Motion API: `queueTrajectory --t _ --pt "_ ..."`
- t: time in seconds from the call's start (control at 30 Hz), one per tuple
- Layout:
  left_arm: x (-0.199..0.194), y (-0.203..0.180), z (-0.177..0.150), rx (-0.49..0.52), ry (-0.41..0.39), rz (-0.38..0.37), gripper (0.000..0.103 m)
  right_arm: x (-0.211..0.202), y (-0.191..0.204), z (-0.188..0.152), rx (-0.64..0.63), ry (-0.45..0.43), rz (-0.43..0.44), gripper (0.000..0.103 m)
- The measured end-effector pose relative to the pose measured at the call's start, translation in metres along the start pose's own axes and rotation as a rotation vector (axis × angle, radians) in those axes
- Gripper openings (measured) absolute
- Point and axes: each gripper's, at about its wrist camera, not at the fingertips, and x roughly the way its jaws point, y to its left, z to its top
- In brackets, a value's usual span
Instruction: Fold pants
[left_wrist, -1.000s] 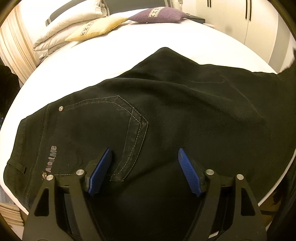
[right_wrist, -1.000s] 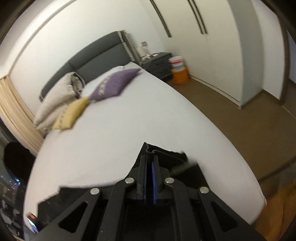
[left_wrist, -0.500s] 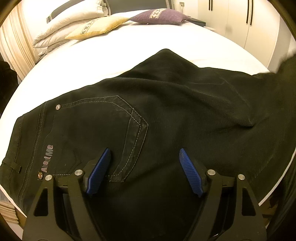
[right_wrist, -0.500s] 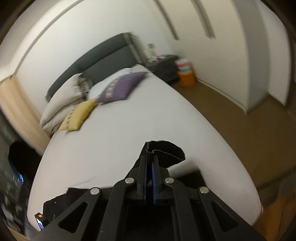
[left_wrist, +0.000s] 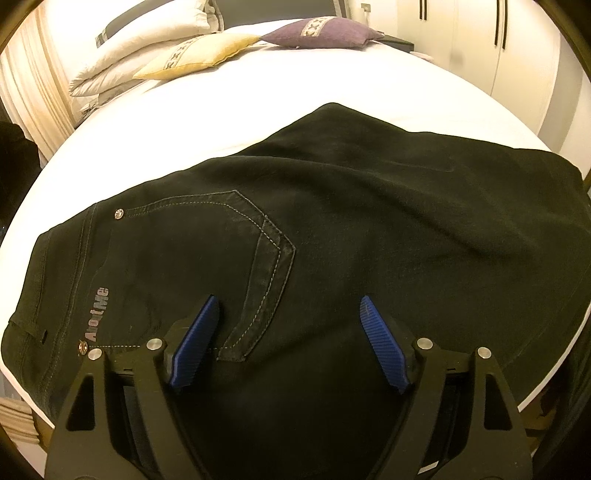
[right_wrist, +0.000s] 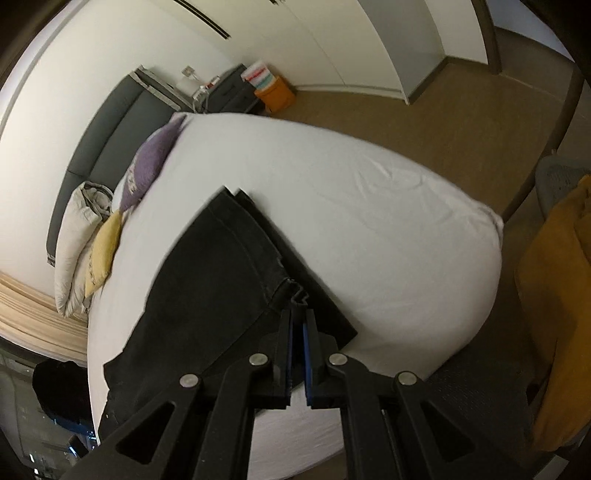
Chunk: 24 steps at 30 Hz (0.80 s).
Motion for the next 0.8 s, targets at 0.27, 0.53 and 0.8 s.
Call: queueTrajectory --t 0.27,0.53,0.8 --pt "0.002 -0.003 -0.004 -0.002 -0.013 0.007 0.083 -0.009 0.0 -0.006 -0.049 0.004 -0.046 0.005" --pt "0.004 0.0 -0.005 -0.015 -0.018 0.0 0.091 -0.002 -0.013 -0.009 -0.025 0.005 -0.065 0.004" --pt "0.001 0.006 -0.006 -0.029 -0.022 -0.015 0.093 -0.017 -0.053 0.002 0.037 -0.031 -0.21 0.0"
